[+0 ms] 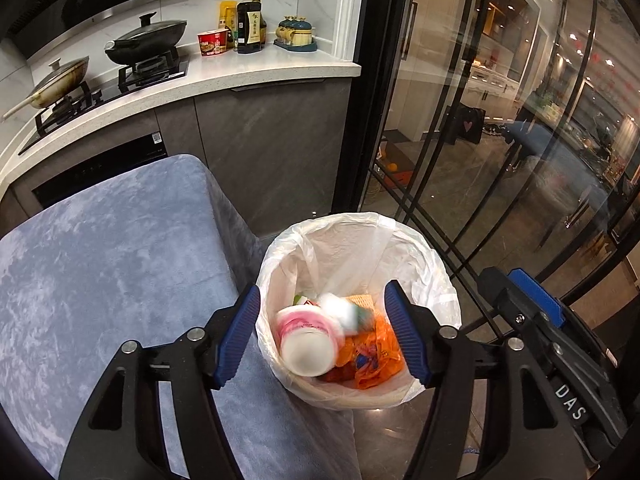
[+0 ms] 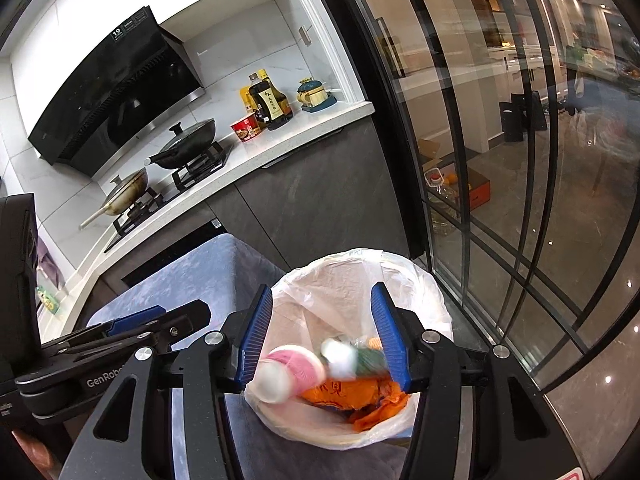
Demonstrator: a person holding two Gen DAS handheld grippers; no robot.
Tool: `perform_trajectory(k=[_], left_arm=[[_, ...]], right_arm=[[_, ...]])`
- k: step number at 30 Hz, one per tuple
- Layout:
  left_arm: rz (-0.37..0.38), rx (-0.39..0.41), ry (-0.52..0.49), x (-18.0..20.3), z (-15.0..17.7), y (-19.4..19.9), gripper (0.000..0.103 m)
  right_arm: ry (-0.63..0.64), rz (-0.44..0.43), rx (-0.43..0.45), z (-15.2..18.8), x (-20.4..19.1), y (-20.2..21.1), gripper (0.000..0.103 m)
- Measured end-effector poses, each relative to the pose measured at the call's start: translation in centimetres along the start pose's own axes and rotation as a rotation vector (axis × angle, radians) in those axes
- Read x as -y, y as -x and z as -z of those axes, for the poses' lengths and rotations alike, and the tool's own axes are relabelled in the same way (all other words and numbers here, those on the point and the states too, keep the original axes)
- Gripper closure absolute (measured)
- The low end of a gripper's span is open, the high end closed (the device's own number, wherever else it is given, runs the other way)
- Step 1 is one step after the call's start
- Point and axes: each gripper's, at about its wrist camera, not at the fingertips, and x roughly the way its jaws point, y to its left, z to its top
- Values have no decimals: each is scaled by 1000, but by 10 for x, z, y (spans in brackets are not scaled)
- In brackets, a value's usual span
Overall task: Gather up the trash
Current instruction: 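Open both tools to drop the cup and carton into the bin, then withdraw both tools back from the bin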
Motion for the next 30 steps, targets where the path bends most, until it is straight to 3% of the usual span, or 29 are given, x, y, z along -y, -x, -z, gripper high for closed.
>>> perform_trajectory(k=[3,20,30], left_arm=[[-1,1,3,-1,1,0,40],[-8,26,22,-13,3,13,40],[-32,46,44,-31,14,29,34]], right_arm=[[2,-1,2,0,-1,0,48],[30,-9,11,0,-12,9,48],[89,16,24,6,-28,21,35]])
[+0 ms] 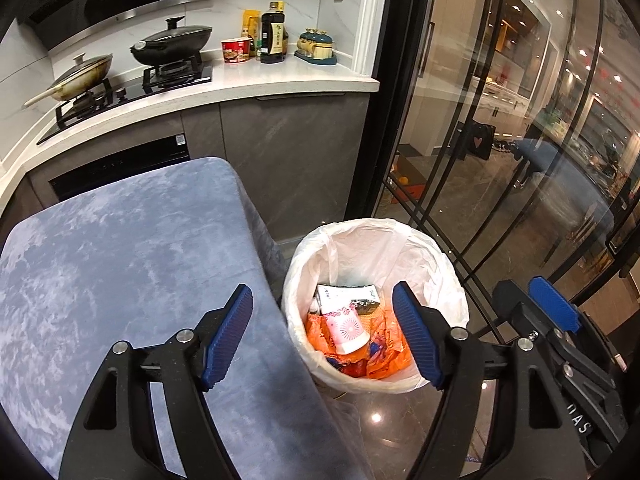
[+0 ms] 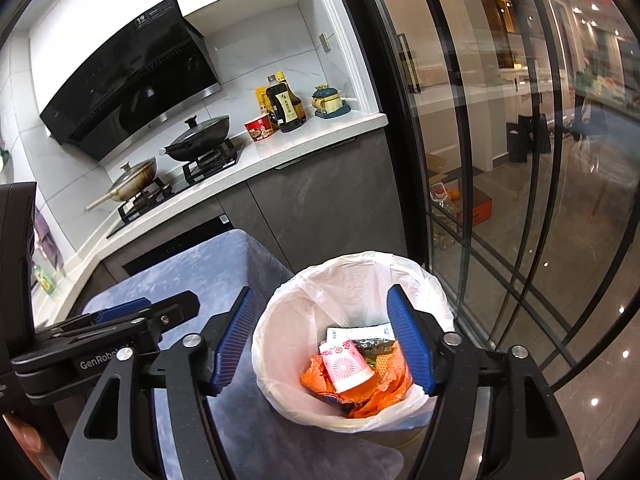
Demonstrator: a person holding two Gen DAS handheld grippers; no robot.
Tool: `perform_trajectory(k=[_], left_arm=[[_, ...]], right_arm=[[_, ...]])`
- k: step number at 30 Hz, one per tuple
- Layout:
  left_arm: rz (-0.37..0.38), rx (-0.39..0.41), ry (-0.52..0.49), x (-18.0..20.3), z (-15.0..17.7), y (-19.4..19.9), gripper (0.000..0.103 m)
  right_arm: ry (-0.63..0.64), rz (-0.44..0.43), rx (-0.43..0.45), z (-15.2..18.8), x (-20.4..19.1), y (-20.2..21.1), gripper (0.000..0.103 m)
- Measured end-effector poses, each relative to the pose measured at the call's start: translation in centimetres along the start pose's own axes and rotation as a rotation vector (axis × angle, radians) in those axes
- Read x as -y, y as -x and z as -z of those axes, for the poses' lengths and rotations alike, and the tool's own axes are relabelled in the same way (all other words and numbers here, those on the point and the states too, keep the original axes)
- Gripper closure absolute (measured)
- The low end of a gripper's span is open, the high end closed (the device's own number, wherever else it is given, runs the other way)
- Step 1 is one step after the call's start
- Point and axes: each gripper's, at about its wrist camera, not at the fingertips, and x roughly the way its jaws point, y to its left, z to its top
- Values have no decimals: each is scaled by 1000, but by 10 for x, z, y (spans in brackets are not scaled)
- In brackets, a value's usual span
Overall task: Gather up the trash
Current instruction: 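Withdraw both tools back from the bin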
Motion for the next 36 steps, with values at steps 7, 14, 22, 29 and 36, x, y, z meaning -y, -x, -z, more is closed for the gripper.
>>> perform_trajectory(k=[7,14,22,29,36], left_arm=[[-38,11,11,-15,12,13,21],[-75,-5,8,-25,27,22,15],[-112,3,17,-29,41,36,11],[-119,-5,24,-29,53,42,11],[-133,-7,6,-26,65,50,11]], right_arm=[[46,39,-12,7,-10,10,26],[65,71,-4,16,-15,28,19],[73,96,-40,27,-18,36,6],[89,106,-57,37,-22,47,6],[115,111,-78,45,-28,54,6]])
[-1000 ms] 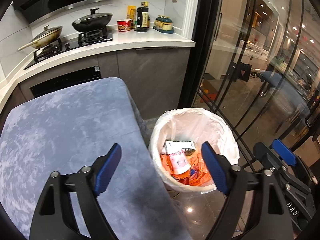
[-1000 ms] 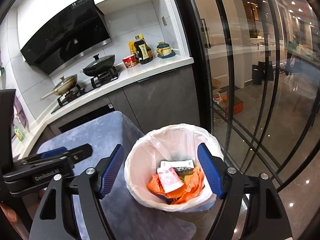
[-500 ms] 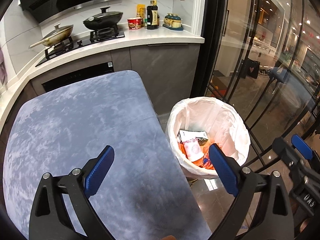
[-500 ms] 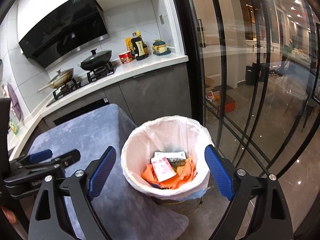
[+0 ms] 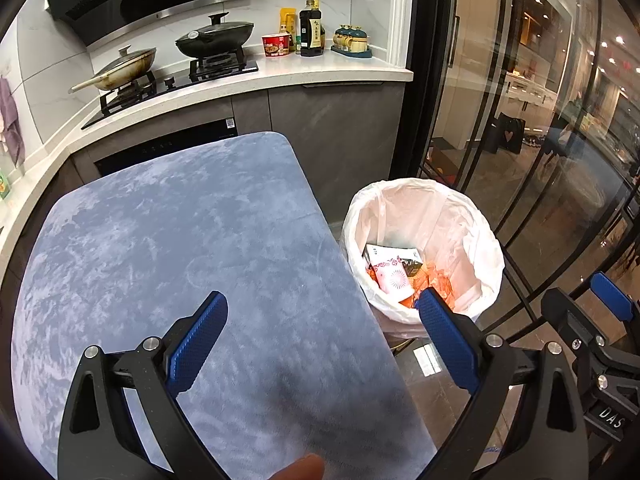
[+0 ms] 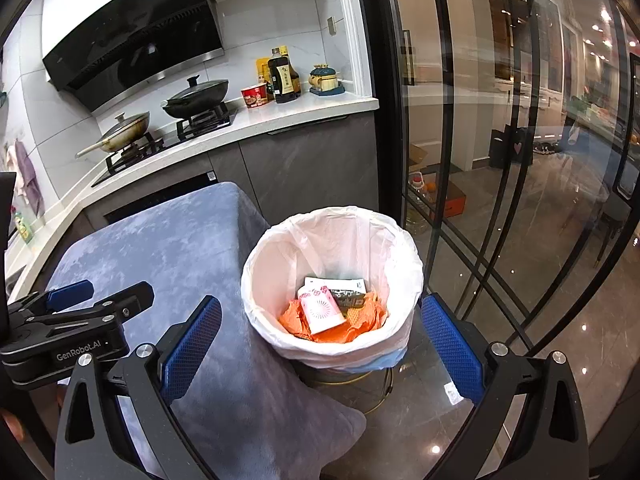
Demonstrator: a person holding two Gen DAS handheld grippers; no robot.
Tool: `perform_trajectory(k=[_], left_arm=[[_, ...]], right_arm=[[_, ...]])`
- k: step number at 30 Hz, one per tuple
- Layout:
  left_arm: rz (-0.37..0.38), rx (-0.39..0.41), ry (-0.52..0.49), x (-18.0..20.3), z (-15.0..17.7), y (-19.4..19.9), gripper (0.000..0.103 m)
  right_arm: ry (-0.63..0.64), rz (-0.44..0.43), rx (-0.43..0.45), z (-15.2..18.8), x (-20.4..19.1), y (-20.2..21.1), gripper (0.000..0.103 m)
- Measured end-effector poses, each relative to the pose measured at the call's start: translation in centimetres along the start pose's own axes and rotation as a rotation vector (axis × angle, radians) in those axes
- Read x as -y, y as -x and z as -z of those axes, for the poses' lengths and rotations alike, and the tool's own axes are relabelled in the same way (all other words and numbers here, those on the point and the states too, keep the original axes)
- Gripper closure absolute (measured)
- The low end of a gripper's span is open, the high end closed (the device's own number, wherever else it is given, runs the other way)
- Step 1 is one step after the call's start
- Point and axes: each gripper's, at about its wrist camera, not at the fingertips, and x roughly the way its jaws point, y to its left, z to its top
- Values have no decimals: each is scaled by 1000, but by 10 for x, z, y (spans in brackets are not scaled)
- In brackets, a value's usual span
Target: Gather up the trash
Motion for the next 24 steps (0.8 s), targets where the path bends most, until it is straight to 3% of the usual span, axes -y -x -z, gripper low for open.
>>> perform_trajectory(k=[24], left_arm=[[-26,-17,17,-5,22,6,11]], right_arm=[[27,-6,-19,13,-6,5,6]])
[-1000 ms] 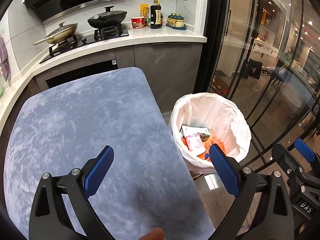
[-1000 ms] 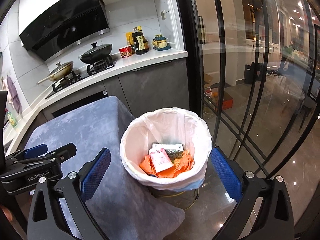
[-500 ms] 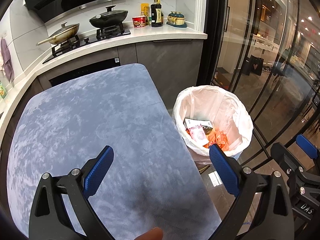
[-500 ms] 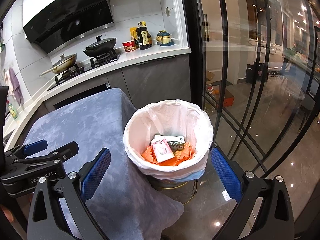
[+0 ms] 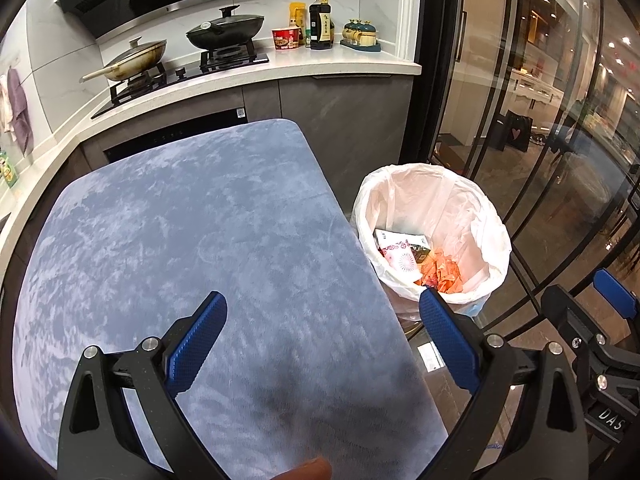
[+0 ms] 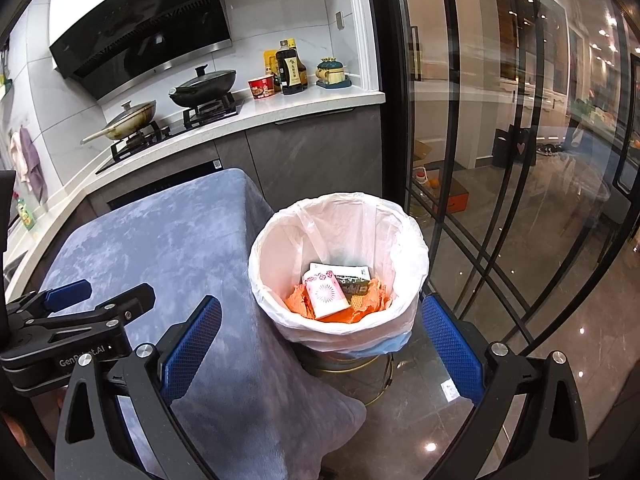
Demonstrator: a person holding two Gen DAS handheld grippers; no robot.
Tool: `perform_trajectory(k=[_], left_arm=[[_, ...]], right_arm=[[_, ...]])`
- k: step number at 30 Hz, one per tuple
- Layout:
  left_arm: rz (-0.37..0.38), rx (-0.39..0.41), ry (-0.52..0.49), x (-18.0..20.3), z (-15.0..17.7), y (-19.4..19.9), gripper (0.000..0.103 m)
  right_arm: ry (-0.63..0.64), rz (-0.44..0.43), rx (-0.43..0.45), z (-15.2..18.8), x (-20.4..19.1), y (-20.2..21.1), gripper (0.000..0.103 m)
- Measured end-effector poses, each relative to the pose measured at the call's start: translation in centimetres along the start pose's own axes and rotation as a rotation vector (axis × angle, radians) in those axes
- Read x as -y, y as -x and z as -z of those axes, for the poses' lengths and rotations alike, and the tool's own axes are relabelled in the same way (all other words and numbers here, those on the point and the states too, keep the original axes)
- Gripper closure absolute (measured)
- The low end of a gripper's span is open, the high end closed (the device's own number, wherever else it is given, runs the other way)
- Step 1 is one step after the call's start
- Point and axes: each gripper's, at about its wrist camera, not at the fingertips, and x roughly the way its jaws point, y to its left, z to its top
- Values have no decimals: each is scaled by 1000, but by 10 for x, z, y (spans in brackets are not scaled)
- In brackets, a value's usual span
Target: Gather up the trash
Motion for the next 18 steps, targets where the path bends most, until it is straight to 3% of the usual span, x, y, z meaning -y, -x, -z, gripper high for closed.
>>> perform_trajectory(k=[18], left_arm=[[-4,3,-9,2,6,1,10]], right_arm=[[1,2,-3,7,1,1,6]])
